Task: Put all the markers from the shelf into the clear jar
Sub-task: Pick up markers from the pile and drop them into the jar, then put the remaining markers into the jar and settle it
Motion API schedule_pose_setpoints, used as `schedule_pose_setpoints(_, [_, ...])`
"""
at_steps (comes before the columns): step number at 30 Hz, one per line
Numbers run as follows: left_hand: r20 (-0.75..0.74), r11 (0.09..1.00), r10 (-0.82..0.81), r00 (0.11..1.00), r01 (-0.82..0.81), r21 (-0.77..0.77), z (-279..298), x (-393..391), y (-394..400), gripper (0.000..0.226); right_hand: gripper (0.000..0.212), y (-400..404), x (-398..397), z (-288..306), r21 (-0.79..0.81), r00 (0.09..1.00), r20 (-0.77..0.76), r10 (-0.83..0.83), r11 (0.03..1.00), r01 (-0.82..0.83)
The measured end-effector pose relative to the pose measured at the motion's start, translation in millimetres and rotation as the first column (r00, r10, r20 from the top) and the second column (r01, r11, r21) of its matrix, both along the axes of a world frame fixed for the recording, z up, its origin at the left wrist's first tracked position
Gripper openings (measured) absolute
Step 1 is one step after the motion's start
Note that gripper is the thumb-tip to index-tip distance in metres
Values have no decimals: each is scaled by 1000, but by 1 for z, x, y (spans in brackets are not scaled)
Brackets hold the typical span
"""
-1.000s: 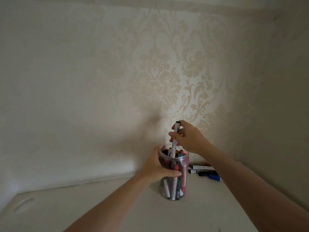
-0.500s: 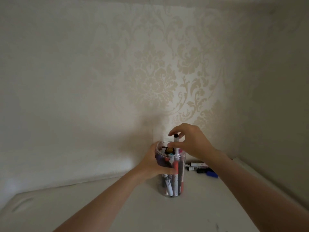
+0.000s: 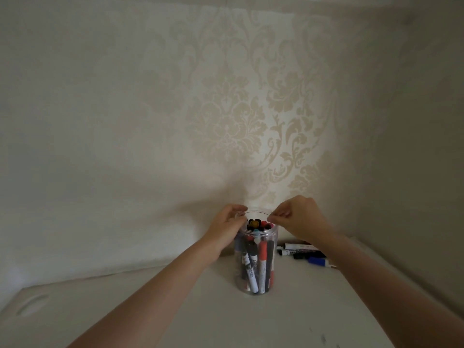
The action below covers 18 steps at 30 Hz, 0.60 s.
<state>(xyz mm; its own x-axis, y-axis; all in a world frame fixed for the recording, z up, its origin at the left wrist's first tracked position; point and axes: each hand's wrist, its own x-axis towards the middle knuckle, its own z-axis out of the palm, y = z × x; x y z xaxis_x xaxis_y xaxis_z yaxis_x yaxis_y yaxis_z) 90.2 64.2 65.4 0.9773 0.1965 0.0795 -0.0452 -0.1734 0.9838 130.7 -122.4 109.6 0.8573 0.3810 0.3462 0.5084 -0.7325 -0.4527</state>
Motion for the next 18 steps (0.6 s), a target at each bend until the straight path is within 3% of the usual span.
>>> schedule_pose_setpoints(6, [-12, 991, 2, 1000, 0, 137, 8, -4, -13, 18, 19, 5, 3, 2, -57, 997, 48, -61, 996, 64])
schedule_pose_setpoints(7, [53, 978, 46, 998, -56, 203, 7, -6, -14, 17, 20, 2, 3, 3, -27, 995, 69, -64, 997, 67])
schedule_pose_setpoints(9, [357, 867, 103, 928, -260, 425, 9, -12, -19, 14, 24, -13, 4, 4, 161, 990, 90, -111, 982, 95])
schedule_pose_setpoints(11, [619, 755, -44, 784, -379, 535, 20, -20, -35, 9, 23, -39, 14, -9, 306, 982, 9, -189, 935, 178])
schedule_pose_setpoints(12, [641, 733, -154, 752, -348, 584, 27, -25, -48, 7, 21, -52, 19, -20, 290, 974, -60, -220, 930, 227])
schedule_pose_setpoints(15, [446, 657, -435, 782, -63, 751, 36, -25, -96, 9, 17, -89, 30, -70, 91, 930, -236, -283, 946, 311])
schedule_pose_setpoints(18, [114, 511, -496, 861, 183, 840, 13, -6, -131, 23, 26, -123, 27, -109, 2, 919, -227, -323, 943, 332])
